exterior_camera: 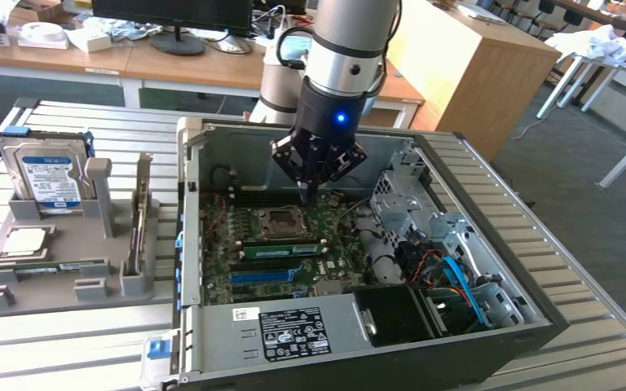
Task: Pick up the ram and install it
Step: 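Press down the ram until it locks into place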
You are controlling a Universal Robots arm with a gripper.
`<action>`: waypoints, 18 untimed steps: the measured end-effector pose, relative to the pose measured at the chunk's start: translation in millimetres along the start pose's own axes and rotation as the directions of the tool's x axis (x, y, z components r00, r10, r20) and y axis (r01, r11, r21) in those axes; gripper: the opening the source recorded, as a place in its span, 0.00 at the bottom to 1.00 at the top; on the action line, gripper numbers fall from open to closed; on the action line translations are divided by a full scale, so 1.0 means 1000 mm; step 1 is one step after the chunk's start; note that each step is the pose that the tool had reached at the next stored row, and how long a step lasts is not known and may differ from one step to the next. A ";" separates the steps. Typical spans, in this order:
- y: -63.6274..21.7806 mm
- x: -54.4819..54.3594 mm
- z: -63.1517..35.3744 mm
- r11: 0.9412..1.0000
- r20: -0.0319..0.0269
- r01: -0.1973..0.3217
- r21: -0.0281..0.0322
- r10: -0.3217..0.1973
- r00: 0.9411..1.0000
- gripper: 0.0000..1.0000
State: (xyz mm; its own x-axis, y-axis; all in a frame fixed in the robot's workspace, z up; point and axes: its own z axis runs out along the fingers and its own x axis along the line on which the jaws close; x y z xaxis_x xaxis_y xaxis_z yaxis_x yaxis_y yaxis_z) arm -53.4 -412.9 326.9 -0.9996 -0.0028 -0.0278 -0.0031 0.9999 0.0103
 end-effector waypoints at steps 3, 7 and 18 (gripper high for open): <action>0.0007 0.000 0.0001 1.000 0.001 0.000 0.000 0.000 1.000 0.10; 0.0023 0.000 0.0001 1.000 0.003 -0.006 0.000 0.006 1.000 0.10; 0.0026 0.000 0.0001 0.999 0.002 -0.037 -0.001 0.037 0.999 0.10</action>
State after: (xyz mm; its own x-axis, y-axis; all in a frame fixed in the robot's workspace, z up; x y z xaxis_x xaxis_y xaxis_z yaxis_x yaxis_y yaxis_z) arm -53.4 -410.3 326.8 -0.9990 0.0345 -0.0296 0.0342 0.9993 0.0122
